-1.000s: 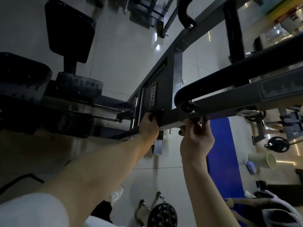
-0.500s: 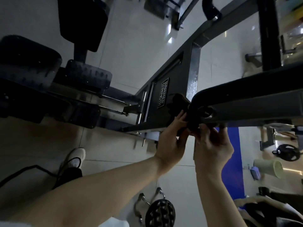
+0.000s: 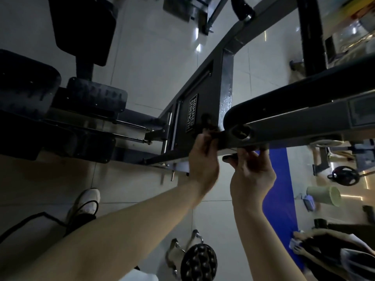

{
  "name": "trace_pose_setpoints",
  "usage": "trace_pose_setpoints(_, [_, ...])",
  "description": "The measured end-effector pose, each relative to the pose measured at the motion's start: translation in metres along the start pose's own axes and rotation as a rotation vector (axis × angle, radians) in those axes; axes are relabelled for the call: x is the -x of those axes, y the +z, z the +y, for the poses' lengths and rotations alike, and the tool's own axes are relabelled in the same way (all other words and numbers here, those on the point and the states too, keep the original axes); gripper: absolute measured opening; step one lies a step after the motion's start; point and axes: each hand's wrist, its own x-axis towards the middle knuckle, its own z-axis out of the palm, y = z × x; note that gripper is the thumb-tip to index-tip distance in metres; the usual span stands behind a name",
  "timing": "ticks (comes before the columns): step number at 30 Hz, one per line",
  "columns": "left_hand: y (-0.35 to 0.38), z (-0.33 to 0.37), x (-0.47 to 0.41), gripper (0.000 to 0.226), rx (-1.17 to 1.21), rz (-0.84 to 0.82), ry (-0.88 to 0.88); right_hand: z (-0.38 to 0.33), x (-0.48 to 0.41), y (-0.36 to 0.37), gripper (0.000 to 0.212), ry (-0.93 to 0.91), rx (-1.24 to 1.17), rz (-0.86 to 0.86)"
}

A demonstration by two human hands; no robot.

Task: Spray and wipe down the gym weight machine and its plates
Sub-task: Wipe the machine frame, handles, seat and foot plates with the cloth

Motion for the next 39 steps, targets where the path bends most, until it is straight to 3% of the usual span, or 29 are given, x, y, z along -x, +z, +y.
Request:
trace_pose_setpoints(3, [0.006, 0.017, 0.017, 0.029, 0.017, -0.120, 0.130, 0.001, 0.000, -0.004, 0.033, -0.018, 0.037, 0.002])
trace_pose_setpoints(7, [-0.009, -0.006, 0.000, 0.017, -0.085, -0.132, 0.310, 0.003, -0.004, -0.003, 0.033, -0.016, 0.057, 0.030])
trace_pose_setpoints(11, [-0.029, -0.034, -0.033, 0.010, -0.160, 0.018, -0.111, 0.007, -0.002, 0.002, 0.039, -0.003, 0.041, 0.048])
trace_pose_setpoints(13, [-0.025, -0.032, -0.034, 0.010, -0.128, 0.051, -0.145, 0.007, -0.001, 0.003, 0.042, 0.004, 0.031, 0.054])
trace_pose_setpoints(15, [-0.011, -0.014, -0.018, 0.010, -0.090, 0.054, -0.040, 0.005, -0.001, 0.003, 0.042, -0.010, 0.016, 0.053])
trace_pose_setpoints(20, [0.008, 0.023, 0.029, 0.027, -0.030, -0.164, 0.274, 0.001, 0.000, -0.003, 0.035, -0.049, 0.026, 0.012])
trace_pose_setpoints(23, [-0.006, 0.004, 0.008, 0.017, -0.054, -0.195, 0.353, 0.004, -0.002, -0.005, 0.036, -0.044, 0.051, 0.028])
trace_pose_setpoints(25, [-0.017, -0.017, -0.016, 0.006, -0.118, -0.165, 0.267, 0.010, -0.004, -0.004, 0.038, -0.032, 0.060, 0.038])
trace_pose_setpoints(29, [-0.042, -0.057, -0.066, 0.008, -0.169, -0.012, -0.224, 0.020, -0.004, 0.000, 0.043, -0.030, 0.003, 0.050])
trace_pose_setpoints(32, [-0.053, -0.071, -0.093, 0.011, -0.236, 0.057, -0.441, 0.022, -0.005, 0.001, 0.044, -0.028, -0.020, 0.052])
trace_pose_setpoints(35, [-0.042, -0.059, -0.086, 0.011, -0.285, 0.081, -0.442, 0.018, -0.005, 0.001, 0.042, -0.027, 0.010, 0.048])
trace_pose_setpoints(39, [-0.016, -0.028, -0.050, 0.014, -0.215, 0.046, -0.138, 0.014, -0.003, 0.001, 0.040, 0.007, -0.028, 0.032])
